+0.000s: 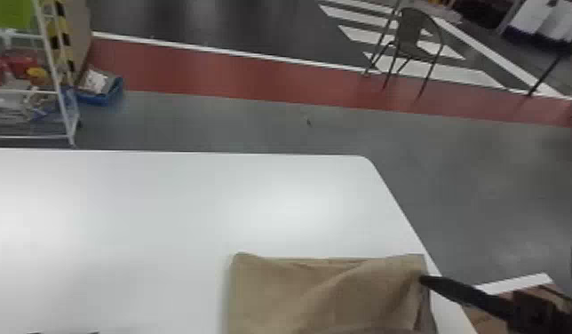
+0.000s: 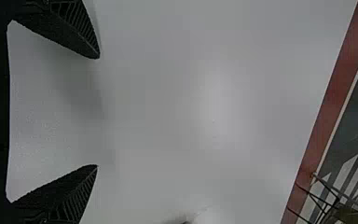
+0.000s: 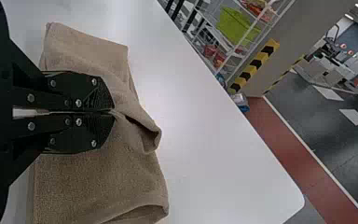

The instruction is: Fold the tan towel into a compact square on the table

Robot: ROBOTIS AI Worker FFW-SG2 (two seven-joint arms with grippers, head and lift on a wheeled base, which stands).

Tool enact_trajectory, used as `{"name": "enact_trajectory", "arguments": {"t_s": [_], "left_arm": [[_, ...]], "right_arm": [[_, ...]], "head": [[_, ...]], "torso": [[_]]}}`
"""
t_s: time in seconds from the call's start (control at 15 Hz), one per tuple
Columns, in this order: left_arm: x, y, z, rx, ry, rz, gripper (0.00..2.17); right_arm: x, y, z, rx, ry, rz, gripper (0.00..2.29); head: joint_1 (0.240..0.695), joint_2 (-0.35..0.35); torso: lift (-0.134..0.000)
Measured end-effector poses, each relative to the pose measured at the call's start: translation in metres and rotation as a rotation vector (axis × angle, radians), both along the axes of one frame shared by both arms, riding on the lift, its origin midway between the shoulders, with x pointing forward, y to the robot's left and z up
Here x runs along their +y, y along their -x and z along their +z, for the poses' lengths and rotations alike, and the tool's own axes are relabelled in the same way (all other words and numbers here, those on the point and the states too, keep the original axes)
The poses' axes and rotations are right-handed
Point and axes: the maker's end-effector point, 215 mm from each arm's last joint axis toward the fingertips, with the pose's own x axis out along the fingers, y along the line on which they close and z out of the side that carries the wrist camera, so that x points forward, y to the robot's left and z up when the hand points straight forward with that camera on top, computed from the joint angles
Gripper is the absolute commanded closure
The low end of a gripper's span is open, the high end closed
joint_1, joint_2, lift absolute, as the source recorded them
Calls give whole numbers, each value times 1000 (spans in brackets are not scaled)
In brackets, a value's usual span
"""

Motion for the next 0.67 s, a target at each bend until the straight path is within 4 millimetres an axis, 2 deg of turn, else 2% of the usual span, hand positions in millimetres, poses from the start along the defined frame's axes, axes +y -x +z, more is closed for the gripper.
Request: {"name": "enact_trajectory", "arguments": {"t_s": [0.47,0.67], "left_arm": [[-1,6,-4,18,0,-1,36],[-1,11,-8,39,-8,0,36]], "right_arm": [[-20,-13,-3,7,-54,-13,1106],[-23,-21,13,-34,-67,-2,1106]], "head": [[695,-350],[695,-350]], "torso": [[-123],[-123]]}}
